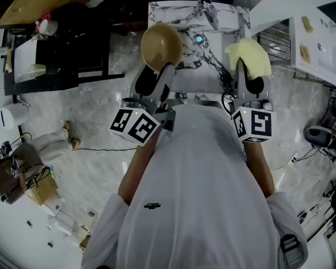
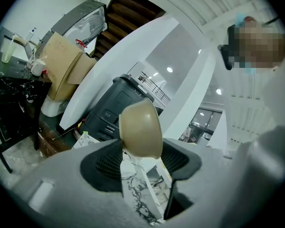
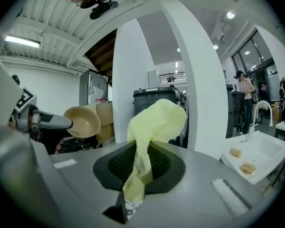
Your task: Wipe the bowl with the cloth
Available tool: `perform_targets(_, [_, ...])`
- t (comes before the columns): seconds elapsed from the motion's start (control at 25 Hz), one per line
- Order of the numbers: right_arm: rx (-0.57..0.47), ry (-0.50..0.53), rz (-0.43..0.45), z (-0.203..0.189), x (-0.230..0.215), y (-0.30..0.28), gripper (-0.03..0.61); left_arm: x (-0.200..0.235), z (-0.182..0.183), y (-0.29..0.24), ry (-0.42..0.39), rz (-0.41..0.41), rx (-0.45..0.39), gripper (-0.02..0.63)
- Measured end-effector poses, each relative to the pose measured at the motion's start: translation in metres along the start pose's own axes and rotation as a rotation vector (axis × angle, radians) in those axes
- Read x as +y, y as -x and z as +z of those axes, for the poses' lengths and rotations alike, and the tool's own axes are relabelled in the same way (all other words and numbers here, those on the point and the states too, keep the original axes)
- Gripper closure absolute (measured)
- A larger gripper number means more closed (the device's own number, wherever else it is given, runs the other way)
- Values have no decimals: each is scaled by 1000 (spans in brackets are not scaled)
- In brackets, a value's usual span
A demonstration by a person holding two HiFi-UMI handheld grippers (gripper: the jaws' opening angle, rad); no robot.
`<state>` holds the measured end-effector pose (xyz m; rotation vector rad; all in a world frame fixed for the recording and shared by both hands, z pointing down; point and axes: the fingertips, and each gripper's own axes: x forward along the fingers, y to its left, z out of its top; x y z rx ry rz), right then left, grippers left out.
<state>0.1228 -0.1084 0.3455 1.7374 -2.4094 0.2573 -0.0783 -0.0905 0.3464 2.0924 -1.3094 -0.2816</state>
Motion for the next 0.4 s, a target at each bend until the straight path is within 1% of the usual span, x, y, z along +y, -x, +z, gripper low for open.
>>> perform_targets(0.24, [29,-12,9,-7,1,-1,540,9,-8,1,6,37,11,359])
perform_targets(0.4, [38,-6,13,-9,2,0,540,7,-10,3,6,42,11,359])
